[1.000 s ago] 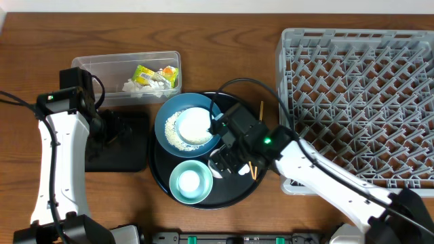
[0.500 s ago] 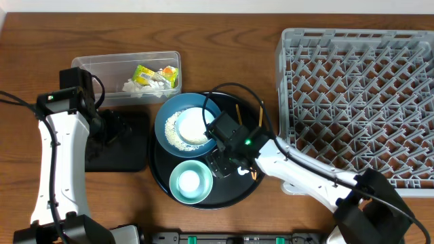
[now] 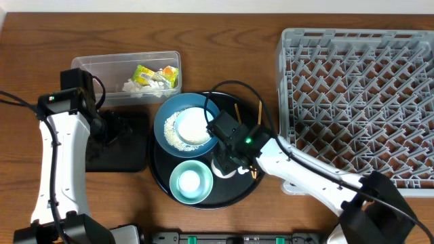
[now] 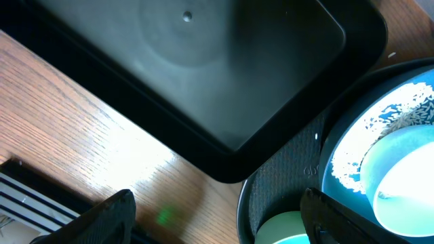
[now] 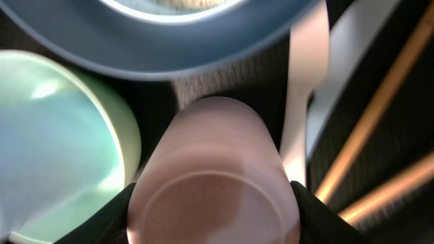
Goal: Sort waste into correct bins and load items into the dishwasher rack
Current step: 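Carry pink cup with right gripper into the dish rack and release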
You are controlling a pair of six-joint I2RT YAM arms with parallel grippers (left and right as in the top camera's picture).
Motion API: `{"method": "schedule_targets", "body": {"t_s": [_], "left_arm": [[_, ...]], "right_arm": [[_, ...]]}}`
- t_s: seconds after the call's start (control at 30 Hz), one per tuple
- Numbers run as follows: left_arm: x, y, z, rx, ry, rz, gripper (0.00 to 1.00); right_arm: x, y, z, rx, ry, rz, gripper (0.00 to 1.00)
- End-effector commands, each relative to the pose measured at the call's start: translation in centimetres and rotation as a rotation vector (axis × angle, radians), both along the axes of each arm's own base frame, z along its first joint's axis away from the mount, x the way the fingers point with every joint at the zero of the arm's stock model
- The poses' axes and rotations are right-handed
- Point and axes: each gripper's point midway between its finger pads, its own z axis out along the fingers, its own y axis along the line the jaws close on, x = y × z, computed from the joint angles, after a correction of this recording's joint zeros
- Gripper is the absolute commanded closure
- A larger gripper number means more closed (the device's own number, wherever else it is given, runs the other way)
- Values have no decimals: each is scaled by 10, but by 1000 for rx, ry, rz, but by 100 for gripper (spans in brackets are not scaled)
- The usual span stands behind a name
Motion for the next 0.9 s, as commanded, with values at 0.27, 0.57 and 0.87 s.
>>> {"method": "schedule_targets", "body": {"t_s": [0.27, 0.57, 0.87], "left_arm": [[-3, 2, -1, 9, 9, 10, 20], [-3, 2, -1, 9, 9, 10, 21], [-3, 2, -1, 9, 9, 10, 21]], "right_arm": [[68, -72, 126, 27, -251, -249, 55], [101, -251, 161, -78, -332, -768, 53], [80, -427, 160, -177, -341, -1250, 57]]}}
